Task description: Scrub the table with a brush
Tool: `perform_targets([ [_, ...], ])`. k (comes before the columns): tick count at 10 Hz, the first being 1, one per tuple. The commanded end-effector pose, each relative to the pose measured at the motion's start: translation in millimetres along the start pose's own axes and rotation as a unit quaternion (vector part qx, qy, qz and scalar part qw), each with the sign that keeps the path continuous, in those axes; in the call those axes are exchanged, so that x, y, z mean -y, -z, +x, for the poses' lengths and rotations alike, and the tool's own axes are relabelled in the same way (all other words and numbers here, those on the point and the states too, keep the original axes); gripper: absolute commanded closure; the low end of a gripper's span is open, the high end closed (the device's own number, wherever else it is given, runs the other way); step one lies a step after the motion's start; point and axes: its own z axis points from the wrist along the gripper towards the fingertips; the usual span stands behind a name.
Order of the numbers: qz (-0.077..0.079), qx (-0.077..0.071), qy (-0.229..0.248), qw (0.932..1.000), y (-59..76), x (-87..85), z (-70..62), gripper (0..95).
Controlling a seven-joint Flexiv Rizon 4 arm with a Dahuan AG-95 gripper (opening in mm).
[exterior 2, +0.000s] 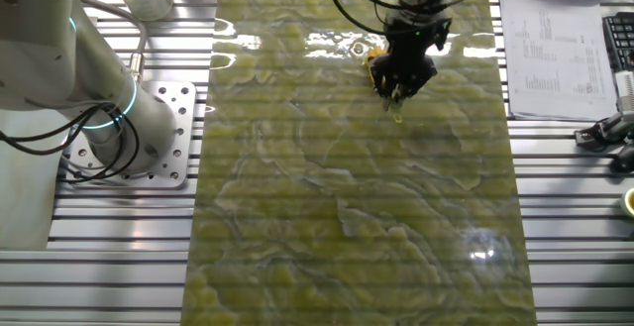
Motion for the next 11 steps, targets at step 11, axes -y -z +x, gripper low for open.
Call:
perform_targets([
  [11,0.005,-0.022,-0.017,0.9996,15.8,-35.0,-54.2,95.0],
])
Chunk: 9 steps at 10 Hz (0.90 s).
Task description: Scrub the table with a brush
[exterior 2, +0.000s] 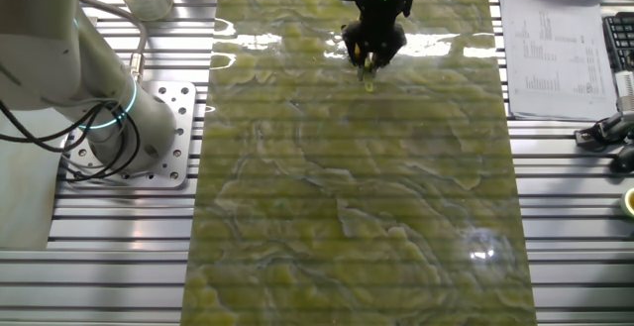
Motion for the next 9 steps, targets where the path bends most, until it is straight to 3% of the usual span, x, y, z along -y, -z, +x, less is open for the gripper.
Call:
perform_targets([
  [1,0.002,-0.003,0.017,0.9999,-2.4,8.8,11.4,95.0],
  [4,0.003,-0.008,0.027,0.9996,-13.8,25.2,38.4,95.0],
  [9,0.010,-0.021,0.043,0.9988,-30.0,40.6,68.8,95.0],
])
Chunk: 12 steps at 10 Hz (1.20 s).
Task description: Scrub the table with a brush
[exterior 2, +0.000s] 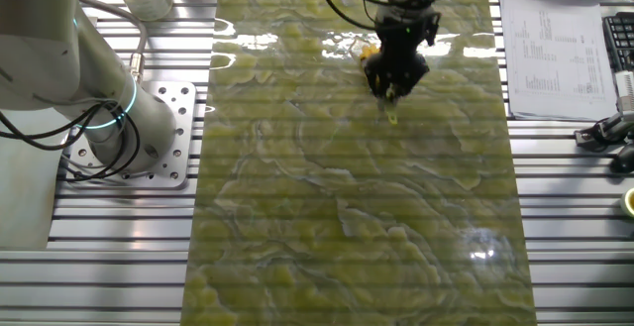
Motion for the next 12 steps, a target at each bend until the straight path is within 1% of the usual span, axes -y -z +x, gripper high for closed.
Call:
perform_targets([
  [1,0.001,-0.009,0.008,0.9999,-0.1,1.4,8.1,95.0],
  [3,0.001,-0.004,0.009,1.0000,-3.9,-4.8,6.1,95.0],
  [4,0.001,0.002,0.007,1.0000,-6.1,-9.1,3.0,95.0],
  [5,0.000,0.002,-0.002,1.0000,-6.1,-20.7,-7.1,95.0],
  [6,0.001,-0.001,-0.008,1.0000,-2.7,-30.3,-16.8,95.0],
  [8,0.000,-0.001,-0.016,0.9999,6.9,-46.0,-35.4,95.0],
  [10,-0.001,-0.006,-0.030,0.9995,17.3,-64.8,-58.1,95.0],
  [11,-0.001,-0.007,-0.033,0.9994,19.7,-69.5,-63.5,95.0],
  [12,-0.001,-0.006,-0.041,0.9991,23.7,-79.7,-74.1,95.0],
])
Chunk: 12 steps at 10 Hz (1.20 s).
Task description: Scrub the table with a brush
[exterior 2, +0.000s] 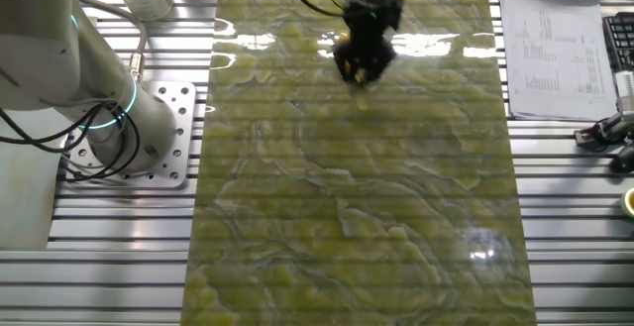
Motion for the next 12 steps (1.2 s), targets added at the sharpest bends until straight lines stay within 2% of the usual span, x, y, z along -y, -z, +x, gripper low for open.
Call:
perform_targets([
  [1,-0.001,0.002,-0.013,0.9999,4.1,-15.3,-11.7,95.0],
  [3,0.003,-0.005,-0.017,0.9998,3.8,-23.0,-16.1,95.0],
  [4,0.006,-0.017,-0.008,0.9998,3.7,-22.9,-15.9,95.0],
  [5,0.013,-0.034,-0.002,0.9993,3.4,-22.2,-14.6,95.0],
  [6,0.015,-0.039,-0.001,0.9991,2.7,-20.0,-11.8,95.0],
  [9,0.017,-0.039,0.018,0.9989,-2.3,-2.5,8.0,95.0],
  [12,0.026,-0.039,0.037,0.9982,-18.3,6.0,40.1,95.0],
])
